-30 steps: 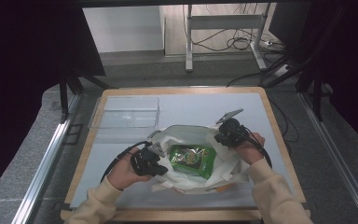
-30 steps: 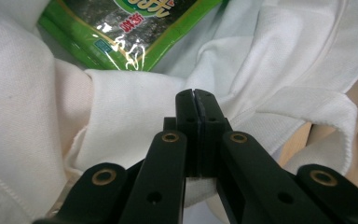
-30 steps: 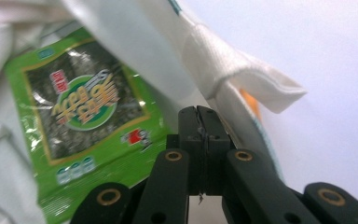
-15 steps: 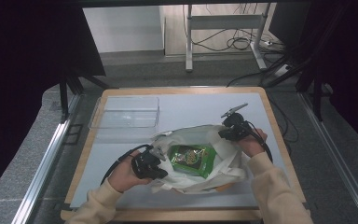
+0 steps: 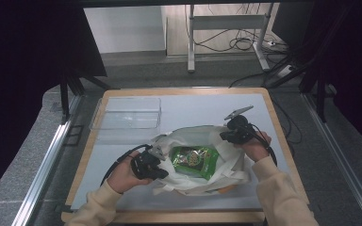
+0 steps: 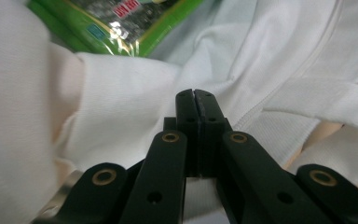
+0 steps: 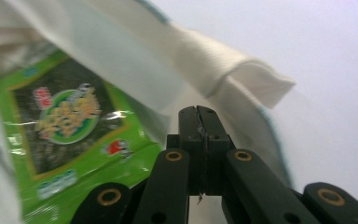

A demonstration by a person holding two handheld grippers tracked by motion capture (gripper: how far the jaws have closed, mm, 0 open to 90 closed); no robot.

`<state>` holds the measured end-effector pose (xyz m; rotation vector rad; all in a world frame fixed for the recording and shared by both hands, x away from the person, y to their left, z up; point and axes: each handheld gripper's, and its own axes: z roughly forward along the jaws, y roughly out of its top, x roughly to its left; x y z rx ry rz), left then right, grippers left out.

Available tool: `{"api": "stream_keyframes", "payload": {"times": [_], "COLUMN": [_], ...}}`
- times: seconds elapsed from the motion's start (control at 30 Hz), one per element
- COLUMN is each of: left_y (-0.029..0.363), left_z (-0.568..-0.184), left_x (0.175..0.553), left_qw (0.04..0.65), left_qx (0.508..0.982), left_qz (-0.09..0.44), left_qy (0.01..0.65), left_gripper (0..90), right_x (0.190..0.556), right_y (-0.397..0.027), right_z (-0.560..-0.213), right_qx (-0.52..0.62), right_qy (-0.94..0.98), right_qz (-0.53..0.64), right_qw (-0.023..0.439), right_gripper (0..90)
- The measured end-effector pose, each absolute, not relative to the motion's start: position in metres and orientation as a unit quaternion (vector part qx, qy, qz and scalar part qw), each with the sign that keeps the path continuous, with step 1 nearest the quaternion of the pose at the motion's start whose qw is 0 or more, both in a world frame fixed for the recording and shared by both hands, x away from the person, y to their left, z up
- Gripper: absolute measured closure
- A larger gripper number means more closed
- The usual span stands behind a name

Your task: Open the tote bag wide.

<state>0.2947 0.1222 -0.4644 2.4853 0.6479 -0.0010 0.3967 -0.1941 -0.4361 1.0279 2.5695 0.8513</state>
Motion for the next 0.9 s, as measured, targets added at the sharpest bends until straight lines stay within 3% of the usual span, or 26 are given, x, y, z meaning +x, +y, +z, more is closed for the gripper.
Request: {"api": "stream_keyframes", "payload": {"times": [0.37,0.5,0.57,0.67,0.7,0.73,0.77,0.8,0.83,0.9], "left_y": [0.135,0.138,0.141,0.142,0.143,0.143,0.142,0.142,0.141,0.141], "left_z": [-0.437,-0.434,-0.431,-0.428,-0.427,-0.426,-0.426,-0.426,-0.426,-0.427], "left_x": [0.302,0.308,0.317,0.322,0.324,0.326,0.327,0.328,0.330,0.330], "left_qw": [0.335,0.354,0.365,0.373,0.378,0.381,0.386,0.387,0.387,0.386], "left_qx": [0.904,0.889,0.878,0.872,0.868,0.866,0.862,0.860,0.858,0.859], "left_qz": [0.033,0.049,0.056,0.054,0.055,0.056,0.057,0.059,0.062,0.062], "left_qy": [0.265,0.287,0.304,0.312,0.316,0.320,0.324,0.328,0.333,0.331], "left_gripper": [88.5,78.1,66.1,60.2,54.3,54.3,48.3,48.3,43.9,40.9], "right_x": [0.370,0.366,0.362,0.360,0.358,0.358,0.356,0.356,0.354,0.352], "right_y": [-0.196,-0.198,-0.198,-0.197,-0.196,-0.196,-0.195,-0.195,-0.194,-0.192], "right_z": [-0.424,-0.423,-0.423,-0.422,-0.422,-0.422,-0.422,-0.422,-0.423,-0.423], "right_qx": [0.333,0.329,0.328,0.332,0.337,0.337,0.341,0.341,0.352,0.362], "right_qy": [0.879,0.878,0.876,0.874,0.872,0.872,0.869,0.869,0.866,0.861], "right_qz": [0.323,0.333,0.341,0.343,0.345,0.345,0.346,0.346,0.344,0.346], "right_qw": [0.107,0.098,0.092,0.089,0.089,0.089,0.092,0.092,0.091,0.090], "right_gripper": [88.6,85.8,79.1,72.5,65.1,65.1,56.6,56.6,48.2,43.2]}}
